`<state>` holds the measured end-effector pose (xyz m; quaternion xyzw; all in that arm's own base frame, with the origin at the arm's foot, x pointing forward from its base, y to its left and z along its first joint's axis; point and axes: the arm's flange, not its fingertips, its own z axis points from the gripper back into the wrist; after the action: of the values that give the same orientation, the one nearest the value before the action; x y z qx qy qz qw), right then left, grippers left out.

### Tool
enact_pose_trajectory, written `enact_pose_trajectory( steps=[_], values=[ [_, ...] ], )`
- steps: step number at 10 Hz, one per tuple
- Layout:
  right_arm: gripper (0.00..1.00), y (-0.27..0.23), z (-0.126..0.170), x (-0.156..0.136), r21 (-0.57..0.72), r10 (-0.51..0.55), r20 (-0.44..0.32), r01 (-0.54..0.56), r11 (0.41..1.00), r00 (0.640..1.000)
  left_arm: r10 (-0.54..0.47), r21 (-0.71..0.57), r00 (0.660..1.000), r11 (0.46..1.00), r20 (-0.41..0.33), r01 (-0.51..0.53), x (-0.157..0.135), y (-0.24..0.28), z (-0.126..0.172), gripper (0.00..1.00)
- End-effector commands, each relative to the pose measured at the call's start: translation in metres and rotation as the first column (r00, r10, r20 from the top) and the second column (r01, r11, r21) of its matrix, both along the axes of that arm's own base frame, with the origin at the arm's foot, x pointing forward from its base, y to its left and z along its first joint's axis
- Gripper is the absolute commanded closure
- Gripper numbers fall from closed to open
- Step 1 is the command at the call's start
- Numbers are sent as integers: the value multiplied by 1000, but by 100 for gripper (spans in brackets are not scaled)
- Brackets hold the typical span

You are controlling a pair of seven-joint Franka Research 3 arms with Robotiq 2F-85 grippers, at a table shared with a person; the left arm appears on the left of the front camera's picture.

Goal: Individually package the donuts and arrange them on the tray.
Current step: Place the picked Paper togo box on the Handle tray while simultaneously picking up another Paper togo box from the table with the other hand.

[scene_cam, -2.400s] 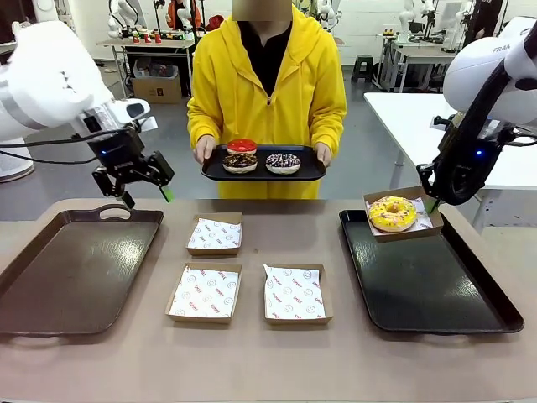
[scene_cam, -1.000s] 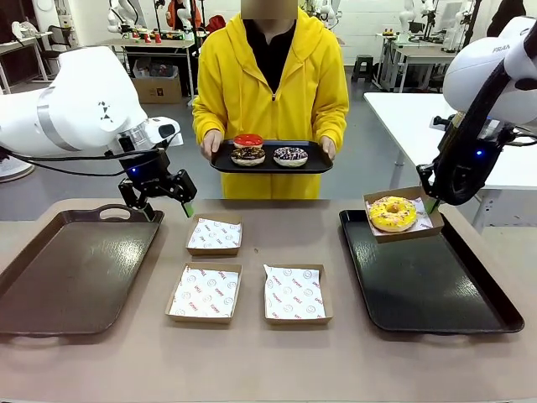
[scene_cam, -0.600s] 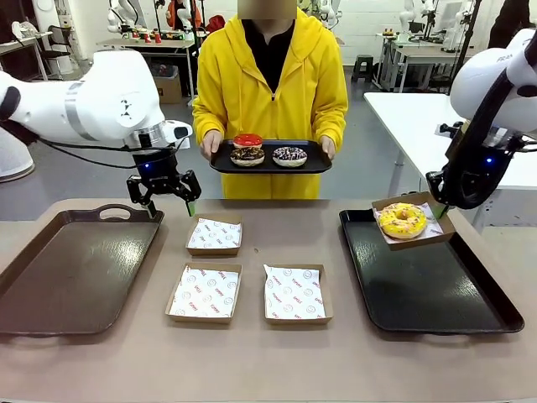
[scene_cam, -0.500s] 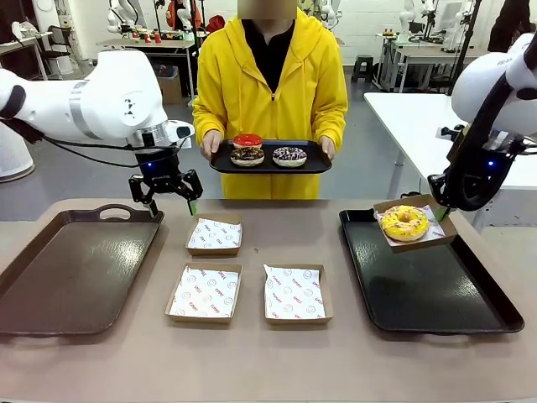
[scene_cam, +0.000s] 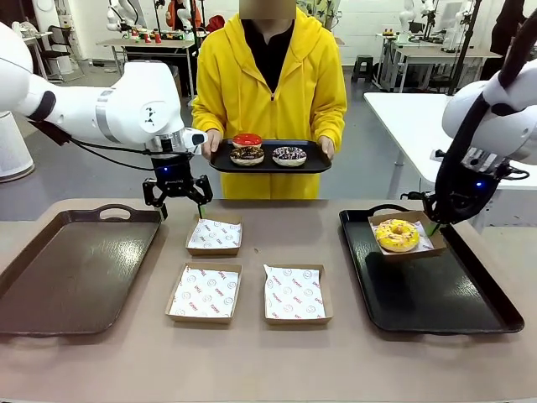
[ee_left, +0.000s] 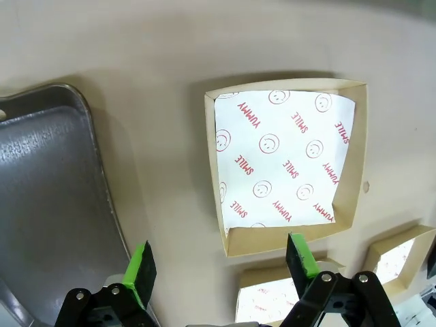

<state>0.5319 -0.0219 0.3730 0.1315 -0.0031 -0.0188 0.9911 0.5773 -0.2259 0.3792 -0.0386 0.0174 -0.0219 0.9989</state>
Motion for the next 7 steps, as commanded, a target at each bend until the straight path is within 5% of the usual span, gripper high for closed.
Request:
enact_pose_trajectory(
  steps=[1,5,7],
  values=[
    [99,4,-6,21,44,-15,16,14,999,1000,24,31,1000,999,3,-24,5,-4,-2,0],
    [99,11,-15,35,12,-68,-35,69,998,997,1,4,1000,1000,-11,-1,1,-1,-8,0],
    [99,10,-18,28,26,-6,-15,6,1000,1000,1,4,1000,1000,-11,-1,1,-1,-8,0]
  ],
)
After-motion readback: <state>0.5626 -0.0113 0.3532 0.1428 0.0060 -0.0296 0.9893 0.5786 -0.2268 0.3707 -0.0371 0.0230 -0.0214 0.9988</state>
